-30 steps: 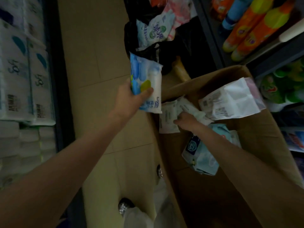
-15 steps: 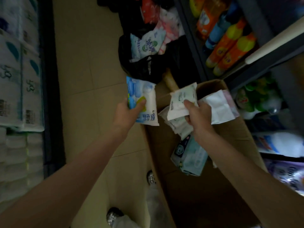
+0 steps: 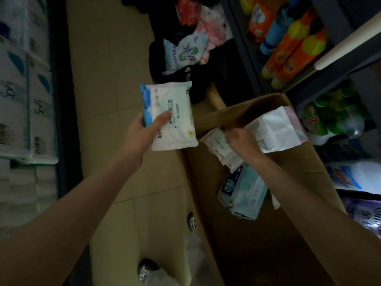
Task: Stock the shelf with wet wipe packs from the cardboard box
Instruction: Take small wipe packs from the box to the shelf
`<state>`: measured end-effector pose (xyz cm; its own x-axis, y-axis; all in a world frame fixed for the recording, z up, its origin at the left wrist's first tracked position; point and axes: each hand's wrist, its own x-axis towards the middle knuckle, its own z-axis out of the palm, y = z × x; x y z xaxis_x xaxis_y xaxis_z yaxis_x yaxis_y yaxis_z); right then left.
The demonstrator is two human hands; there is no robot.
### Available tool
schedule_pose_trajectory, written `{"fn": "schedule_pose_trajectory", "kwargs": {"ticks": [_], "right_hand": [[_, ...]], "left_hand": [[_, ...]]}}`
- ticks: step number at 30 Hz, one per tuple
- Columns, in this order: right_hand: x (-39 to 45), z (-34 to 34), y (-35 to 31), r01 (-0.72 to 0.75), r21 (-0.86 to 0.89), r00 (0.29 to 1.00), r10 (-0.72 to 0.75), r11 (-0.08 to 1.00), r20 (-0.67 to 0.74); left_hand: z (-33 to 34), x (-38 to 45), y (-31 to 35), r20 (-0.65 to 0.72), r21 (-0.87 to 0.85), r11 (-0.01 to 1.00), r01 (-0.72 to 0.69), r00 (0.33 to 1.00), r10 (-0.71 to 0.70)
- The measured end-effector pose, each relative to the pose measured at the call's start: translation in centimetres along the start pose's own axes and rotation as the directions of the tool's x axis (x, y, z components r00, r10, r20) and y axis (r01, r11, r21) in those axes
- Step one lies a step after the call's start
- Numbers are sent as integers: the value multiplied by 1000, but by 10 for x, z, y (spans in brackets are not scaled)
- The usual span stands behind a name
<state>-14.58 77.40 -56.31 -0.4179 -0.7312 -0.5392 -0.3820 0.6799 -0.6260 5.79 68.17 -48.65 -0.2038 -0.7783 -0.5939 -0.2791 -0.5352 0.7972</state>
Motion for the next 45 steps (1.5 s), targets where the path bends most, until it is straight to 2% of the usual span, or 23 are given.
{"fn": "schedule_pose_trajectory", "kwargs": {"ticks": [2, 4, 7, 9, 11, 13, 14, 16, 17, 19, 21, 24, 28, 33, 38, 40, 42, 45], "right_hand": [[26, 21, 32, -33, -377, 998, 47, 926, 29], [42, 46, 49, -25, -618, 992, 95, 786, 80], [47, 68, 45, -10, -763, 999, 45, 647, 25], [41, 74, 35, 54, -756, 998, -25, 653, 50], [27, 66, 26, 39, -618, 999, -15, 785, 43], [6, 40, 5, -99, -316, 995, 92, 944, -39], [-5, 25, -9, -157, -124, 985, 147, 980, -85], [-33, -6, -41, -178, 246, 967, 216, 953, -137], [-49, -17, -60, -124, 365, 968, 194, 923, -162], [-79, -31, -106, 56, 453, 978, 44, 890, -206], [-110, -35, -160, 199, 505, 980, -154, 840, -130], [-157, -24, -234, 262, 543, 924, -370, 798, 99], [-216, 16, -313, 299, 596, 869, -471, 745, 153], [-308, 82, -426, 284, 712, 699, -647, 642, 305], [-418, 143, -542, 288, 770, 437, -794, 570, 424], [-458, 160, -580, 361, 758, 323, -835, 544, 446], [-494, 174, -615, 417, 766, 220, -872, 489, 436], [-547, 192, -666, 422, 813, 37, -903, 402, 428]], "left_hand": [[-8, 5, -4, -20, 29, 1000, -9, 1000, 10], [-14, 6, -11, -23, 62, 998, -7, 1000, 8], [-17, 5, -24, -16, 105, 994, 7, 1000, -6], [-18, 1, -31, -21, 130, 991, 28, 999, -25], [-18, -7, -34, -34, 127, 991, 50, 998, -46], [-21, -15, -30, -42, 95, 993, 76, 996, -72], [-23, -20, -25, -39, 45, 995, 92, 995, -91], [-29, -31, -10, -9, -83, 988, 129, 992, -130], [-32, -37, -1, 9, -123, 984, 129, 992, -129], [-43, -52, 19, 38, -155, 984, 82, 996, -77], [-60, -71, 39, 55, -174, 985, 9, 998, 0], [-101, -106, 72, 23, -177, 978, -107, 993, 113], [-192, -168, 108, -85, -165, 962, -218, 975, 207], [-340, -272, 142, -301, -169, 909, -380, 899, 319], [-459, -381, 171, -503, -154, 833, -532, 768, 397], [-494, -421, 180, -606, -83, 774, -628, 648, 461], [-521, -458, 188, -682, 104, 729, -677, 485, 548], [-560, -509, 200, -703, 385, 676, -629, 275, 656]]}}
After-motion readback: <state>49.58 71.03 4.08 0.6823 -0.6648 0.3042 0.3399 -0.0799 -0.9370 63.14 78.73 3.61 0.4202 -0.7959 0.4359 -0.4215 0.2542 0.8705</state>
